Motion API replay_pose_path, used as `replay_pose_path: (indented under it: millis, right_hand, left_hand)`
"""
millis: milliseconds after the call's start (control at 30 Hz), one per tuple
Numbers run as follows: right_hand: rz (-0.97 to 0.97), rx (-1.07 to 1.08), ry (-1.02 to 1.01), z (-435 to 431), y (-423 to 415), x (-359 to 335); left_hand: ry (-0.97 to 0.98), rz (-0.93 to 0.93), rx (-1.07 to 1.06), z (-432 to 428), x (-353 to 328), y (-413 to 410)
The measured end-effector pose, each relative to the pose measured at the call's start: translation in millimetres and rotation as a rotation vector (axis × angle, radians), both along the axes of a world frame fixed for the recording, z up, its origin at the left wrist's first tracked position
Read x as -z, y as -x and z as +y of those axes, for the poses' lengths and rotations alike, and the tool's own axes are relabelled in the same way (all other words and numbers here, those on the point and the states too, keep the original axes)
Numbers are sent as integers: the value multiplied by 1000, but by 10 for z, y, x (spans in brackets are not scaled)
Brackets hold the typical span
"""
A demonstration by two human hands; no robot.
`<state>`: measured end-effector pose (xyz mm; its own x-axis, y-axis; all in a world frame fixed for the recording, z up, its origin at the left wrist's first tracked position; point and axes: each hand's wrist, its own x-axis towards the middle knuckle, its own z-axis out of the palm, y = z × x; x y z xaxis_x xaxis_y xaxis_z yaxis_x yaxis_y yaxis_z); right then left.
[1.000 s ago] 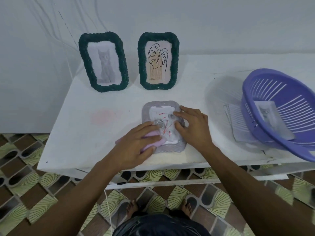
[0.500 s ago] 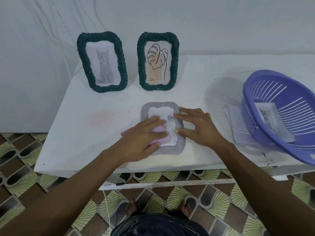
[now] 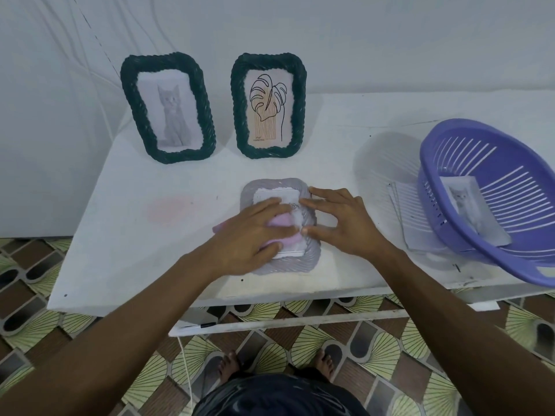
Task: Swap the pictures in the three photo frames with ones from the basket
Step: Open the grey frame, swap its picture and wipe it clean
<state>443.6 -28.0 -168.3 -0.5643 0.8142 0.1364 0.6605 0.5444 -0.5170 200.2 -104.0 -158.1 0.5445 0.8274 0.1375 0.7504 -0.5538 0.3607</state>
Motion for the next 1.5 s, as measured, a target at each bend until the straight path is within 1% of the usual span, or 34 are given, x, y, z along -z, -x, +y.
replay_pose_path:
  millis: [67,133,267,367,433,500,567,700,833,900,967,1033,1100,1200,1267,1367,1500]
  right_hand:
    - [-7,-3,3,7,0,-7]
    - [-23,-5,9,8,-4,-17]
    - [-22,-21,30,-3,-25,-41]
    - [-29,-28,50,-5,-31,-61]
    - [-33,-24,53,-8,-28,-61]
    - [-34,-25,56,-10,-20,-66]
    - [-36,-25,60,-14,-23,-76]
    - [-32,-28,53,-3,-25,-70]
    - [-40,-23,54,-12,-43,-59]
    - [-44,5,59,-5,-106,-50]
    - [-41,-18,52,-29,-21,-75]
    - [-49,-19,49,-12,-10,-74]
    - [-50,-16,53,-13,-8,-63]
    - [-54,-10,48,-14,-15,-71]
    - [-48,-13,48,-19,-12,-72]
    - [-54,-14,57,-24,-10,-72]
    - [-57,-5,77,-28,-1,-79]
  left_hand:
    - [0,-5,51,-83,-9,57]
    - [-17,-1,25,-61,0,108]
    - [-57,-28,-160,134,2,61]
    - [-80,12,-309,214,26,4]
    - [-69,-14,-435,241,37,27]
    - [-63,-42,-498,256,36,27]
    - [-81,-57,-443,226,22,-41]
    - [-96,-49,-190,-54,8,-111]
    - [-112,-96,-117,-272,9,65]
    - [-94,-153,-187,-182,20,91]
    - [-82,-263,-410,-85,-5,227]
    - [-82,-338,-539,103,-22,283]
    - [-69,-331,-526,215,-9,287]
    - [-51,-209,-436,273,23,214]
    - [-48,-147,-431,256,37,205]
    - [-44,-117,-445,105,45,251]
    - [-40,-142,-358,-208,65,301]
